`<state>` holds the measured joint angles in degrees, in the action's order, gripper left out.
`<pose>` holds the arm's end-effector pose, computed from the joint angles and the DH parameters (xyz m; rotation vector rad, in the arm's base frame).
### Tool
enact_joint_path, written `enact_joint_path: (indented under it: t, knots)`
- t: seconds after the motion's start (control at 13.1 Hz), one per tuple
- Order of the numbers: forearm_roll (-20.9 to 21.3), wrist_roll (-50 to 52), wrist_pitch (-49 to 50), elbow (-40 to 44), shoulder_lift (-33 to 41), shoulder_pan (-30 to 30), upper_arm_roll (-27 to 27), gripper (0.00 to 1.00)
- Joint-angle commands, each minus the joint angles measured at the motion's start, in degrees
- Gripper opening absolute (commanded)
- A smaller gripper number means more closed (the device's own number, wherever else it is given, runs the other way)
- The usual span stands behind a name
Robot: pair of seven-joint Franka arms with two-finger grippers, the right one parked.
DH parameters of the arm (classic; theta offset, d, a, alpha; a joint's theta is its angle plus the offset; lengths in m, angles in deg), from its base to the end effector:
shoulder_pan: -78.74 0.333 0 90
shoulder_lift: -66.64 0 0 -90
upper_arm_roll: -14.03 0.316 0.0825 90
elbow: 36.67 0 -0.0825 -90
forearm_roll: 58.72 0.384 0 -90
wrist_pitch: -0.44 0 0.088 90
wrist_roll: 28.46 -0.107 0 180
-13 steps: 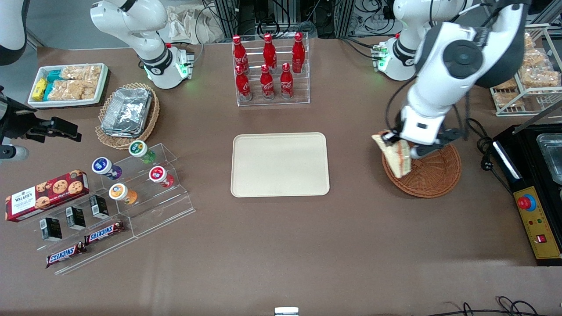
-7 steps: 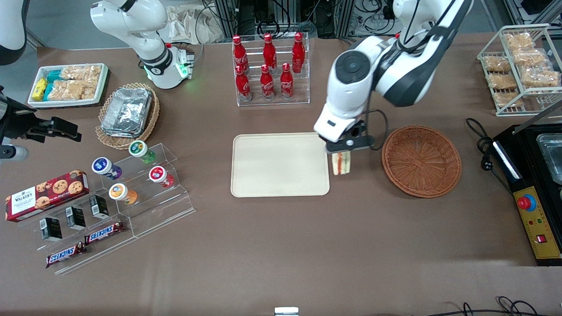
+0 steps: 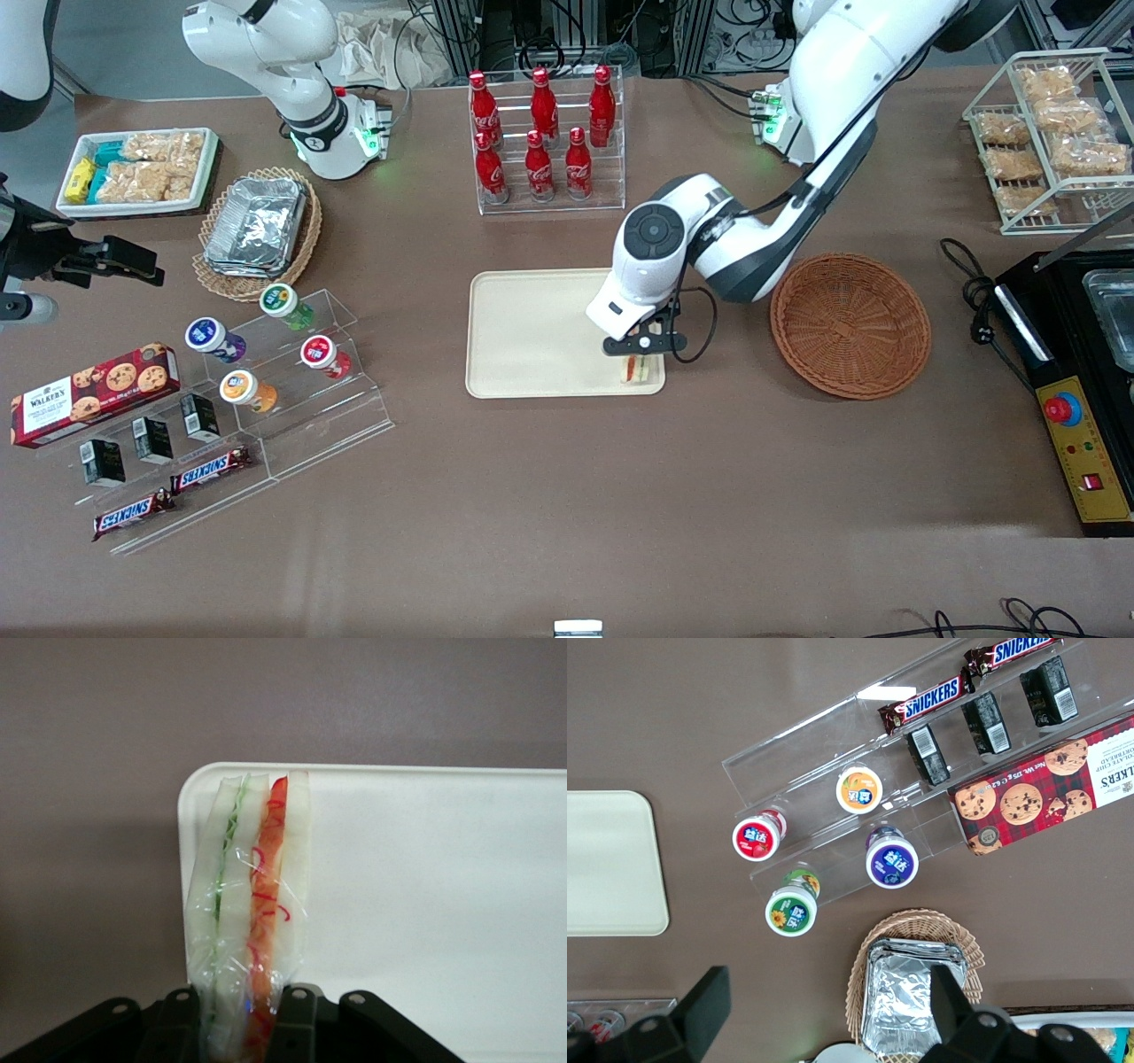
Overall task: Place sandwich from basket to tray
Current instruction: 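Lower the sandwich onto the tray and open the left gripper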
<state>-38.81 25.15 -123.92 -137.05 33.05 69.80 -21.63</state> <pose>0.5010 -0.4217 0.2828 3.1365 0.0392 -0.0981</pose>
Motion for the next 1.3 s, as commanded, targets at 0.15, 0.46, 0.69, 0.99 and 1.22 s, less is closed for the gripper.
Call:
enact_joint_path:
  t: [0.15,0.46,0.69,0.99,1.22]
  knots:
    - [5.7,5.5,0.1,1.8,-3.9,-1.9,0.2,0.00]
    - [6.8,8.1,0.2,1.6,-4.4,-2.8,0.4,1.00]
    - [6.9,10.4,0.6,1.8,-3.9,-2.7,0.3,1.00]
    - [6.6,11.3,4.3,3.8,-1.8,-2.5,0.2,1.00]
    - [5.9,7.8,20.3,13.3,-1.4,-2.4,-0.3,1.00]
